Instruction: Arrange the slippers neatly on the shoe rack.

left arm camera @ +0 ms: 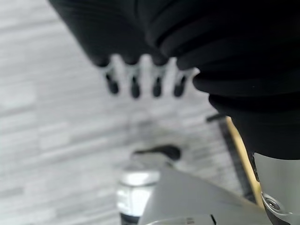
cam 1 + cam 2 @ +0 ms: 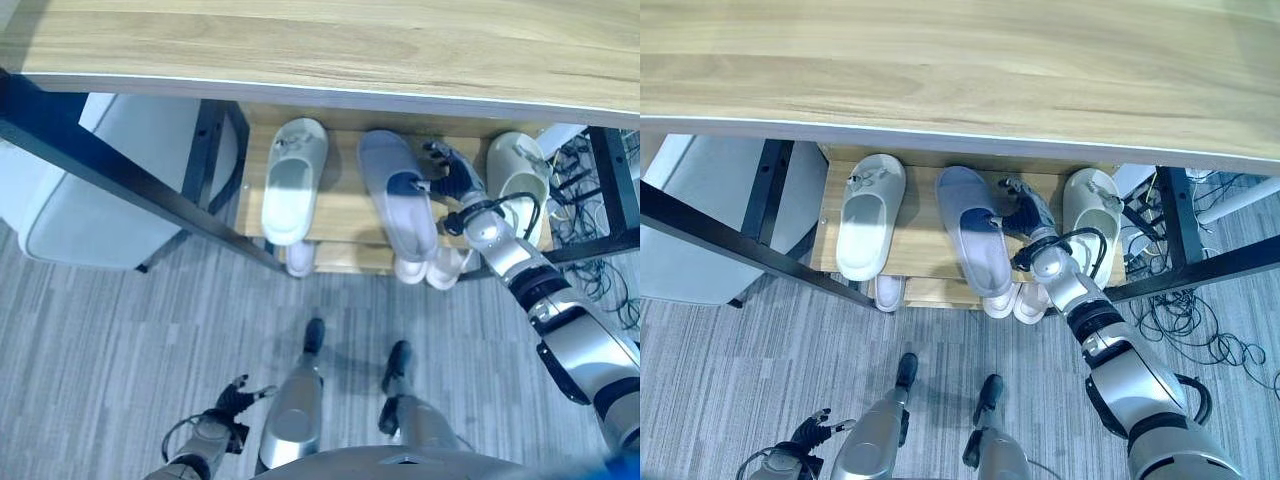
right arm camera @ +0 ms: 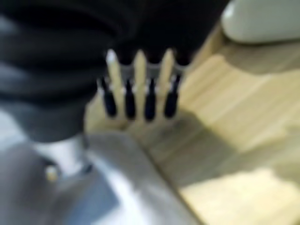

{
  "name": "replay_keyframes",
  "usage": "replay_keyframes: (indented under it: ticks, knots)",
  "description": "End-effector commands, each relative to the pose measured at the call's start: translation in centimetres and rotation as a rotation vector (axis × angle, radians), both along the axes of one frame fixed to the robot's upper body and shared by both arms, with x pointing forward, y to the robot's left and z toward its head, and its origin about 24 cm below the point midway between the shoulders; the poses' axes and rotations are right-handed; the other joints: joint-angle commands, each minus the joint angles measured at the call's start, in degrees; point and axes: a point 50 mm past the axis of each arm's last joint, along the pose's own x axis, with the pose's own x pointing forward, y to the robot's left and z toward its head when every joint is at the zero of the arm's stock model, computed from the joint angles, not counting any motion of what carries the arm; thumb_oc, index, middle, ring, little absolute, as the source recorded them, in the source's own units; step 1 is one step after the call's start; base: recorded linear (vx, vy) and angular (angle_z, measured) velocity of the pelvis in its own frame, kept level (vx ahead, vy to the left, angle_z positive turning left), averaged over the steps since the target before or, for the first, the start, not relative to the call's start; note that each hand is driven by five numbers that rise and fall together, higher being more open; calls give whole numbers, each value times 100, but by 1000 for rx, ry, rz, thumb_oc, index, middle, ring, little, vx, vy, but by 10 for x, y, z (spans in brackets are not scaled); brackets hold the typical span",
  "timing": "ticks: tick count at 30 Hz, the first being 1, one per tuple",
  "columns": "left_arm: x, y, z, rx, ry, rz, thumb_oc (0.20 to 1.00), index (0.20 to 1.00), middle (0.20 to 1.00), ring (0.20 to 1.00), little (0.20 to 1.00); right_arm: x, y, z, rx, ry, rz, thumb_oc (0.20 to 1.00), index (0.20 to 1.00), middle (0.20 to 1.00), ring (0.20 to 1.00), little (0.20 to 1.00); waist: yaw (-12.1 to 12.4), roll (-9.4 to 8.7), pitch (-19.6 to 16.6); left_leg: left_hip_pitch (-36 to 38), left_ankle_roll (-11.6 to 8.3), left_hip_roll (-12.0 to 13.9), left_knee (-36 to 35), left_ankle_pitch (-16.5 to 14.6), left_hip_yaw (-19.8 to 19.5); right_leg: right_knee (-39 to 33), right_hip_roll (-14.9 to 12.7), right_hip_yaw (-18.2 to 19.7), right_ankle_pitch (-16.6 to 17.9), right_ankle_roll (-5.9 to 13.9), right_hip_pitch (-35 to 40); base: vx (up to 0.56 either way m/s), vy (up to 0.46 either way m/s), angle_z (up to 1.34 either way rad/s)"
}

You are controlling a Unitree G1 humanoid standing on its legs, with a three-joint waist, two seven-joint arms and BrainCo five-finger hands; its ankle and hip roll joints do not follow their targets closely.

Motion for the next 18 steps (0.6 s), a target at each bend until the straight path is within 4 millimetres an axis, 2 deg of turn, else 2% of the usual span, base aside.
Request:
replay_keyframes:
  ticks: [1,3,7,10,14,18]
  knots:
    - [-6,0,-3,45,52,-53,1000,1000,1000,1000,1000,7,-3,25,6,-68,-7,200,200,200,200,200,132,318,41,123,-251,166,-576,261,-128,64,10,-43,-866,456,817,0,0,0]
    - [-7,-2,-4,32,56,-42,1000,1000,1000,1000,1000,4,-1,13,119,-23,-8,200,200,200,200,200,109,317,32,150,-244,169,-578,249,-129,66,16,-38,-870,451,834,-16,16,0]
    - [-10,-2,-6,23,63,-17,1000,1000,1000,1000,1000,-10,-10,-19,200,54,-37,200,200,200,200,200,46,323,-41,267,-234,176,-616,216,-112,64,2,-68,-889,458,924,0,0,0]
    - [-16,-6,-8,13,78,-16,1000,1000,1000,1000,1000,-24,-14,-30,258,44,-43,200,200,200,200,200,-25,328,-107,346,-228,165,-638,184,-105,64,-7,-94,-912,461,988,2,6,1]
    - [-22,-7,-10,12,99,-10,1000,1000,1000,1000,1000,-37,-20,-28,326,-8,-43,200,200,200,200,200,-114,314,-196,485,-201,166,-651,118,-50,64,-19,-74,-921,468,1069,0,0,0]
    - [-29,-5,-12,13,125,7,1000,1000,1000,1000,1000,-49,-18,-27,364,-39,-7,200,200,200,200,200,-195,284,-293,607,-177,175,-651,70,13,64,-25,-19,-922,474,1127,4,5,-1]
